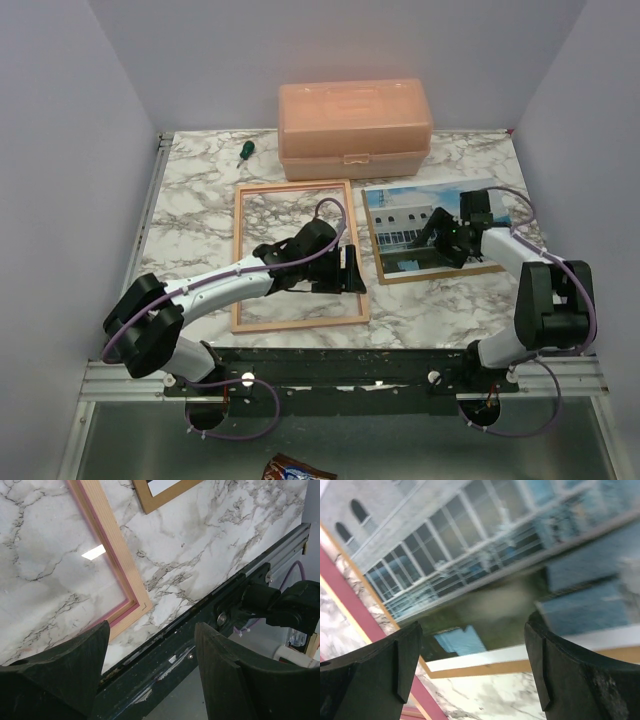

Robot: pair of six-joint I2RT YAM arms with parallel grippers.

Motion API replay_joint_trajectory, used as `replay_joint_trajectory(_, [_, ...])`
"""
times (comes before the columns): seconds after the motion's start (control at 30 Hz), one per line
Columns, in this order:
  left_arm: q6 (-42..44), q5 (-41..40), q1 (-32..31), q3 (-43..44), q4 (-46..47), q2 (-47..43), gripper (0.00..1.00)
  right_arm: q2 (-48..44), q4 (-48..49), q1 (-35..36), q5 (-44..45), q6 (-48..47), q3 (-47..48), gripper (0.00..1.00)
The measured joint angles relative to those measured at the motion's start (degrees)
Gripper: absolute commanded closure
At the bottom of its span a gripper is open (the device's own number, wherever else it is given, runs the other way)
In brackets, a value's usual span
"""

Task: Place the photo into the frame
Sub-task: Move the photo frame item to the center of the board.

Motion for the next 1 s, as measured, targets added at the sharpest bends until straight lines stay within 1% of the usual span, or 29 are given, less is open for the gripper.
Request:
replay_joint_trajectory(0.23, [-0.24, -0.85, -0.13, -0.04, -0.31, 0.0, 0.34, 3.1, 1.81, 9.31, 1.84, -0.5, 2.47, 0.1])
replay_joint_trajectory(0.37, [-0.46, -1.46, -0.13, -0.11, -0.46, 0.0, 0.35, 3.08, 4.15, 11.87, 1.88, -0.33, 1.49, 0.1])
replay_joint_trajectory(0.57, [-0.85, -2.45, -0.13, -0.22, -0.57, -0.07, 0.37, 2.45, 10.1, 14.49, 1.77, 0.79, -2.19, 0.1])
replay_joint_trajectory(0.77, [-1.03, -2.67, -0.13, -0.24, -0.59, -0.07, 0.38, 2.75, 15.78, 20.02, 0.79, 3.28, -3.93, 0.09])
replay_joint_trajectory(0.9, [-1.05, -2.73, -0.13, -0.24, -0.59, -0.07, 0.38, 3.48, 17.25, 23.82, -0.59, 5.31, -3.93, 0.09])
replay_joint_trajectory(1.0, [-1.05, -2.73, -0.13, -0.24, -0.59, -0.07, 0.38, 3.52, 17.2, 25.11, -1.46, 6.23, -3.17, 0.09])
